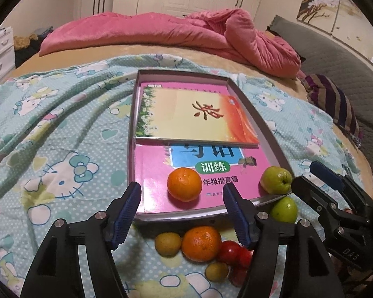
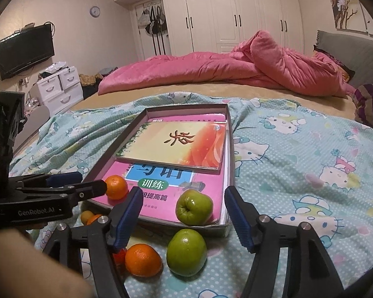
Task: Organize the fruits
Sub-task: 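Lower the orange onto the workbook and open the left tool while the right tool releases the apple, then grasp a second green apple with the right tool while the left tool moves back to the fruit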
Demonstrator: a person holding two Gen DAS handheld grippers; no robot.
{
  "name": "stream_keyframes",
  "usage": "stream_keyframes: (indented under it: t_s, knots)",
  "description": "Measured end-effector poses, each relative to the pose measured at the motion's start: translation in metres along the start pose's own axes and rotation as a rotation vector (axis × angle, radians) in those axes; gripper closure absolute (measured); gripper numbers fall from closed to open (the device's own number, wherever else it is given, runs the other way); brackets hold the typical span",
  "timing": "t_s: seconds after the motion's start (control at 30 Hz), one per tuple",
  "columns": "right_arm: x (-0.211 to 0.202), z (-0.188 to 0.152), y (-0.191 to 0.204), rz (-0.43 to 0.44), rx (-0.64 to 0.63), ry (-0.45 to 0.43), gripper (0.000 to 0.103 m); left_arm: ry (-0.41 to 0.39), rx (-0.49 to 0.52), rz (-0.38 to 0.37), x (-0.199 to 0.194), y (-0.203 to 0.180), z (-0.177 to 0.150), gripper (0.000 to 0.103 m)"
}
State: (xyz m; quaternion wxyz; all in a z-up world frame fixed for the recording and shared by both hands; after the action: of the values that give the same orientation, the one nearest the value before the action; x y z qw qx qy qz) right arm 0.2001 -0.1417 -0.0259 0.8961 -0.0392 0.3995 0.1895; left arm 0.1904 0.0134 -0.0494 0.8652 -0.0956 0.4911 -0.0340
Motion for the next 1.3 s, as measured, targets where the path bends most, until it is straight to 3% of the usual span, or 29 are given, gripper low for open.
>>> stream_keyframes:
  t_s: [0.6, 1.3]
  knots:
    - [-0.016, -0.01, -0.002, 0.028, 0.022, 0.001, 0.026, 0.011, 0.032, -0.096, -0.026, -0.008, -0.025, 0.033]
    - [0.0, -0.044, -0.006, -0.008, 0.057, 0.127, 0.026, 0.046, 0.189, -0.078, -0.023, -0.04, -0.056, 0.033]
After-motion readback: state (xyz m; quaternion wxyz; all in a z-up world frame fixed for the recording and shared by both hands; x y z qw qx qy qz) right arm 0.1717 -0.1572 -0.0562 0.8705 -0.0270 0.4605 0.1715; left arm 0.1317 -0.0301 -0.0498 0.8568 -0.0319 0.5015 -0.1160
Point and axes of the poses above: each gripper's, at about its wrist camera, not at the fingertips, and x roughly the way its jaws point, y to its left, z to its top, the point moved 9 cm from there along x, roughly the way its jaws point, and after that the axes turned 10 degrees about y, right-handed, at the moved point
